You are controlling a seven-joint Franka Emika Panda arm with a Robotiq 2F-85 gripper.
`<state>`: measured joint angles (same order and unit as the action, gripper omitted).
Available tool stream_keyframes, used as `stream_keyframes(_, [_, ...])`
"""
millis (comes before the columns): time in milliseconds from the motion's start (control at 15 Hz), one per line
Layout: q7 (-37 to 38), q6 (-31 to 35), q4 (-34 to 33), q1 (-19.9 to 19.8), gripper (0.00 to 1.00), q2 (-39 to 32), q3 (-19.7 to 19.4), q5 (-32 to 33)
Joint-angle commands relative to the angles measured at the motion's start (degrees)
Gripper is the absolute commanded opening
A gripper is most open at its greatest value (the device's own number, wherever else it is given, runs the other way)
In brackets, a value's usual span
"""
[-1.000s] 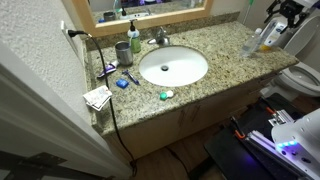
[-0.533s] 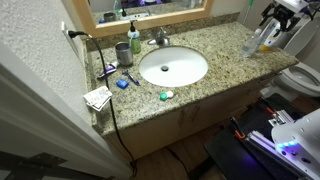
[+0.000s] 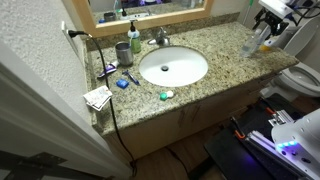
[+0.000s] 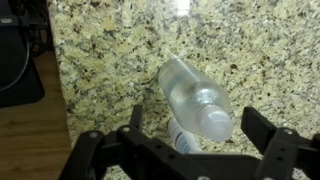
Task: Move the clear bottle to the left side of the sink
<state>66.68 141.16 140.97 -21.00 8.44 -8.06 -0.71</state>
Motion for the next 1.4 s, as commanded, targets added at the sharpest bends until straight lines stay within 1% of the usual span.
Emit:
stream_keyframes(0, [1.2, 2.0, -1.1, 1.5, 1.00, -3.3, -1.5, 0.3])
stream_keyframes(400, [2.3, 3.2, -1.5, 2.3, 1.00, -5.7, -2.9, 0.4])
stream_keyframes(467, [2.3, 3.4, -1.5, 2.5, 0.75, -5.8, -3.1, 0.6])
stream_keyframes(533, [2.3, 3.7, -1.6, 2.7, 0.74, -5.8, -3.2, 0.6])
stream_keyframes(933, [2.3, 4.8, -2.4, 3.1, 0.33, -5.9, -3.2, 0.7])
stream_keyframes(1067, [1.6, 4.4, -2.5, 3.3, 0.30, -5.6, -3.4, 0.0])
stream_keyframes(1133, [1.1, 4.1, -2.7, 3.3, 0.27, -5.4, -3.5, -0.7])
stream_keyframes(1200, [0.3, 3.5, -2.8, 3.5, 0.26, -4.8, -3.7, -1.8])
stream_keyframes(1333, [-3.1, 1.5, -3.3, 4.0, 0.21, -2.2, -4.1, -5.7])
